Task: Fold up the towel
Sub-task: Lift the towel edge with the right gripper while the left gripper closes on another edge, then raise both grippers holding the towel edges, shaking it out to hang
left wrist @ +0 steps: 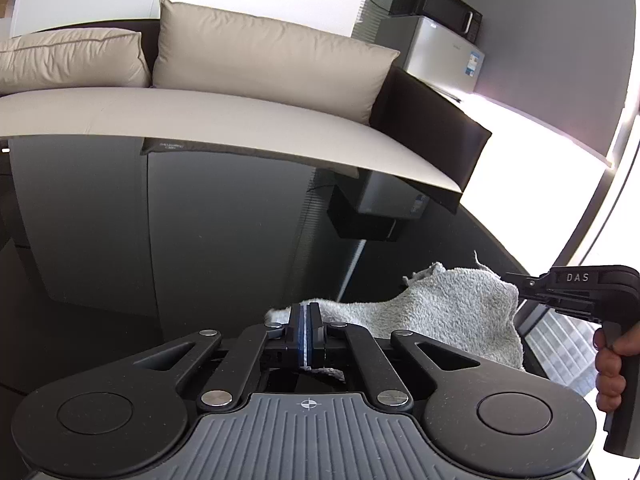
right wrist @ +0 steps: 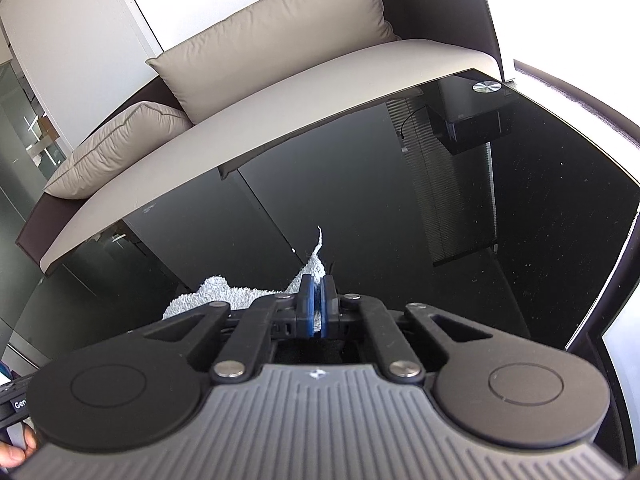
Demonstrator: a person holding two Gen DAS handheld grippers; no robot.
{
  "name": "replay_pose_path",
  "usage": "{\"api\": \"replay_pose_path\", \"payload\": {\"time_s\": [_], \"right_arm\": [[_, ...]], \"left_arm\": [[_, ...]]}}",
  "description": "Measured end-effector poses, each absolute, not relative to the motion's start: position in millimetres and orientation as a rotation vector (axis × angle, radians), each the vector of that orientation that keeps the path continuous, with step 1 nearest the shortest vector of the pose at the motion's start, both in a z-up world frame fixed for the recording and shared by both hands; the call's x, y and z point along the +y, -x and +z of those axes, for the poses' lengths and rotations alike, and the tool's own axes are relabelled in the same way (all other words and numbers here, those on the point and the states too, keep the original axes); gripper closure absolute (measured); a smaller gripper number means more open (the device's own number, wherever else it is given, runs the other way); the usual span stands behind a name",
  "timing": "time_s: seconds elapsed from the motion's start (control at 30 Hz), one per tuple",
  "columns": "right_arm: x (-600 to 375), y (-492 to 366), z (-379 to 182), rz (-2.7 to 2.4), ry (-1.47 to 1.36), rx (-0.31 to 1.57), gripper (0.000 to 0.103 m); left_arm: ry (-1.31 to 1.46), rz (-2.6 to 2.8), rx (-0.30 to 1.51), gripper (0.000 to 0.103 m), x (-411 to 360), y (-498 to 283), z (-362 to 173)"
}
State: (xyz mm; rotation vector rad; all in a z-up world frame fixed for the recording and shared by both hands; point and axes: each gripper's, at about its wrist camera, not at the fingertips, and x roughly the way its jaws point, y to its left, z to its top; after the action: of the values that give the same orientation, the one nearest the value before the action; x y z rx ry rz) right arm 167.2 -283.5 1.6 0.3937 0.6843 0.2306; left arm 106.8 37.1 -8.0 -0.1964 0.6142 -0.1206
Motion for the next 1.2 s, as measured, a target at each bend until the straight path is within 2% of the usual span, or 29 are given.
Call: {"api": "replay_pose_path", "payload": {"time_s": [0.13, 0.27, 0.37, 0.53, 0.7, 0.87, 0.97, 1.0, 1.07, 1.13, 1.2], "right_arm": [[-288.3, -163.0, 12.9, 0.248, -0.434, 0.612, 0.101], [-290.1, -159.5, 24.4, 0.27, -0.457, 0.562, 0.101], [-289.8, -159.0, 27.7, 0.276, -0.457, 0.557, 0.101], [-289.5, -160.6, 26.1, 0.273, -0.452, 0.577, 0.101], [-287.7, -160.2, 26.1, 0.277, -0.445, 0.58, 0.101], [-285.5, -160.2, 25.1, 0.282, -0.44, 0.585, 0.101], [-284.2, -159.2, 25.2, 0.283, -0.432, 0.585, 0.101], [-284.0, -159.1, 24.9, 0.283, -0.433, 0.586, 0.101], [-284.0, -159.1, 24.2, 0.282, -0.434, 0.588, 0.101], [-283.8, -158.5, 23.9, 0.283, -0.433, 0.588, 0.101], [-284.1, -158.0, 23.6, 0.282, -0.431, 0.588, 0.101]], "left_arm": [[0.212, -0.121, 0.595, 0.103, 40.0, -106.1, -2.0], [0.233, -0.13, 0.662, 0.102, 39.0, -110.7, -9.6], [0.218, -0.105, 0.694, 0.094, 37.1, -113.0, -16.5], [0.205, -0.081, 0.669, 0.063, 36.5, -112.5, -16.2], [0.182, -0.075, 0.666, 0.06, 36.0, -112.6, -15.1], [0.156, -0.051, 0.657, 0.049, 34.0, -112.9, -17.2], [0.146, -0.078, 0.644, 0.053, 31.2, -112.6, -18.8], [0.138, -0.085, 0.639, 0.061, 29.2, -112.9, -19.4], [0.126, -0.099, 0.63, 0.069, 25.7, -113.9, -20.5], [0.133, -0.108, 0.632, 0.095, 24.5, -116.4, -21.0], [0.139, -0.12, 0.637, 0.097, 23.4, -117.6, -21.5]]}}
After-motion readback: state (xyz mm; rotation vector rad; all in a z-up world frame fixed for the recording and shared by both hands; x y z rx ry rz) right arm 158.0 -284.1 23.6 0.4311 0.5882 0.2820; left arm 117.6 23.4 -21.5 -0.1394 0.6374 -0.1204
